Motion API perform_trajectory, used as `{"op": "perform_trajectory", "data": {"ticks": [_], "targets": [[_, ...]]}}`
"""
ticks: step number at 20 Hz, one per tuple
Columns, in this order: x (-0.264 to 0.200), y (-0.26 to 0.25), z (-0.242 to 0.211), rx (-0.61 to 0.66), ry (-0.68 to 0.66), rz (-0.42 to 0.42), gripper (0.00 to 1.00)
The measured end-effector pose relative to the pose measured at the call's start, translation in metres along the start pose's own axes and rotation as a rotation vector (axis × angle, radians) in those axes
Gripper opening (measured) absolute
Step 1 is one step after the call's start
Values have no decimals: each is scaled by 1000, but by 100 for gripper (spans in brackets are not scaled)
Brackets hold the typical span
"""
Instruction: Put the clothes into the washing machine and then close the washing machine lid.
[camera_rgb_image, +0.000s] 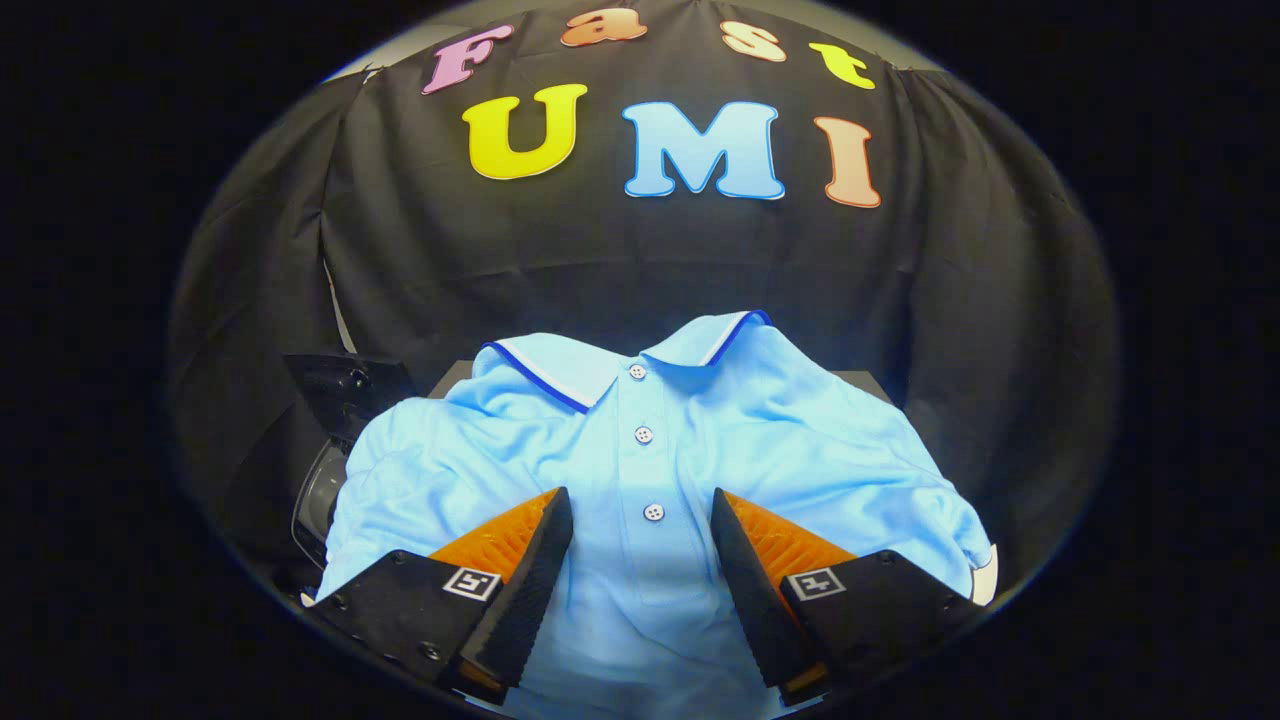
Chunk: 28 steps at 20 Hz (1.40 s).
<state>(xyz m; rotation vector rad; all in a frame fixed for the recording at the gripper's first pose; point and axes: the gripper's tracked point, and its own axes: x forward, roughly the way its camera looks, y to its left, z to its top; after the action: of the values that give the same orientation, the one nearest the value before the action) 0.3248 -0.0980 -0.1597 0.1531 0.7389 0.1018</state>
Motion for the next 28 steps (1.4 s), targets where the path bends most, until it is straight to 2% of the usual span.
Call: {"op": "perform_trajectory", "data": {"ticks": [1, 2, 5, 7, 10, 11, 14, 28], "targets": [[-1, 0, -1, 12, 23, -2, 79], [-4, 5, 2, 13, 30, 31, 70], [-3, 13, 5, -38, 29, 59, 42], [-3, 13, 2, -48, 42, 55, 17], [-5, 10, 3, 2, 50, 70, 17], [5, 9, 10, 8, 11, 61, 17], [-15, 9, 23, 27, -26, 61, 1], [-64, 21, 77, 63, -156, 111, 1]]}}
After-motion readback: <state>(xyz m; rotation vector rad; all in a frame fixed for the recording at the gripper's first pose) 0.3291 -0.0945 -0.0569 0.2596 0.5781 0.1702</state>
